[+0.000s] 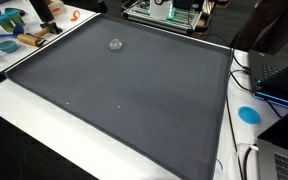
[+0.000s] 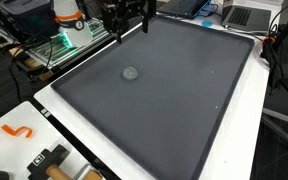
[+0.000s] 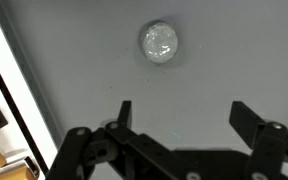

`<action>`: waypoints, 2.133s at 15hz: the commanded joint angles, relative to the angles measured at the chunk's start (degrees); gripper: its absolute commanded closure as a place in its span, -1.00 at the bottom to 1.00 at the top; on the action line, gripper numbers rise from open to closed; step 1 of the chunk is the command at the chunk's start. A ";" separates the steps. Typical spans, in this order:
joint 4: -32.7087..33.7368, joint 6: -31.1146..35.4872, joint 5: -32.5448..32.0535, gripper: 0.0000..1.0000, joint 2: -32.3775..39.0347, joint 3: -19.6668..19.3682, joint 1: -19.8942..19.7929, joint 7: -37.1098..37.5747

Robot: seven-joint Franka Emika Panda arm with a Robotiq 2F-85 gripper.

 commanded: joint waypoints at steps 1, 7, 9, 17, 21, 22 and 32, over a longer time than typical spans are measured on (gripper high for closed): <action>-5.10 3.36 8.23 -1.00 -3.88 -2.32 -2.65 -7.76; -10.65 6.72 20.38 -1.00 -6.24 -6.23 -5.56 -16.55; -12.04 7.16 23.21 -1.00 -6.44 -7.14 -6.08 -18.69; -15.94 10.11 29.31 -1.00 -5.84 -8.89 -7.11 -23.56; -17.69 14.05 30.50 -1.00 -5.62 -8.78 -6.88 -24.52; -18.14 15.04 30.64 -1.00 -5.62 -8.69 -6.77 -24.81; -20.74 22.20 30.00 -1.00 -5.65 -7.17 -5.39 -25.59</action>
